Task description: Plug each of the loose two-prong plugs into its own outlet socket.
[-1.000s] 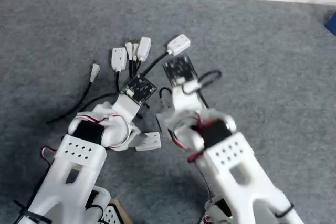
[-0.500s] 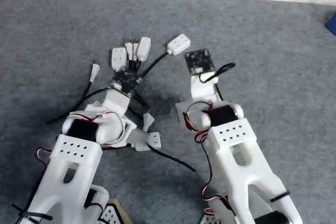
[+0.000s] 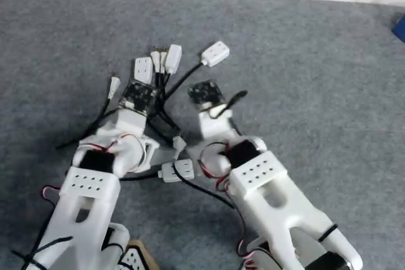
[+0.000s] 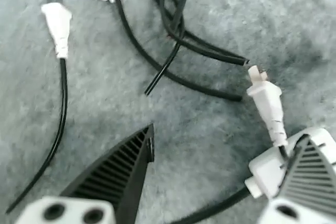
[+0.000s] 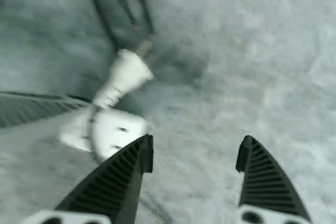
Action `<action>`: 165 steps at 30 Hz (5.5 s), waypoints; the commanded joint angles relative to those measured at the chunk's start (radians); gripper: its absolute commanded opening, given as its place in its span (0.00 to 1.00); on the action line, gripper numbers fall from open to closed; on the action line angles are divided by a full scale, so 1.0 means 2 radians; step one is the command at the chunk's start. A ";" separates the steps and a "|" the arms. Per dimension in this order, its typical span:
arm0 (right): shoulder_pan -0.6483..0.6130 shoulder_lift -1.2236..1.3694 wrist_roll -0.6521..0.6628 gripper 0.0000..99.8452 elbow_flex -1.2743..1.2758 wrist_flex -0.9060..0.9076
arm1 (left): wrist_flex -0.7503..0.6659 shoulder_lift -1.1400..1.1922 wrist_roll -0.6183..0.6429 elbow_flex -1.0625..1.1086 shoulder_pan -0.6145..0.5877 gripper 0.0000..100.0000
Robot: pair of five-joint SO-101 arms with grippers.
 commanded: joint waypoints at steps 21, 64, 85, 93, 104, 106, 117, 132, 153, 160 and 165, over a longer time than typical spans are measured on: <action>0.126 -0.003 0.014 0.25 0.013 -0.012 | -0.020 0.335 -0.075 -0.215 0.081 0.12; 0.383 -0.003 0.033 0.25 -0.133 0.113 | 0.437 0.704 0.117 -1.018 0.290 0.11; 0.169 0.057 0.081 0.25 -0.172 0.114 | 0.509 0.633 0.114 -0.955 0.009 0.24; 0.127 0.277 0.040 0.25 -0.407 0.112 | 0.410 0.612 0.081 -0.730 -0.118 0.24; 0.069 0.544 0.078 0.25 -0.608 0.115 | 0.173 0.461 0.117 -0.458 -0.145 0.24; 0.069 0.570 0.084 0.25 -0.629 0.124 | 0.158 0.443 0.117 -0.438 -0.145 0.24; 0.096 0.608 0.132 0.20 -0.670 0.156 | 0.143 0.425 0.117 -0.418 -0.144 0.24; 0.107 0.605 0.133 0.03 -0.674 0.273 | 0.147 0.424 0.114 -0.422 -0.145 0.24; 0.000 0.198 0.268 0.01 -0.491 0.365 | 0.260 0.421 0.053 -0.568 -0.093 0.37; -0.051 0.071 0.257 0.01 -0.181 0.155 | 0.280 0.420 0.064 -0.590 -0.096 0.37; -0.069 0.069 0.173 0.01 -0.128 0.070 | 0.302 0.419 0.064 -0.593 -0.084 0.37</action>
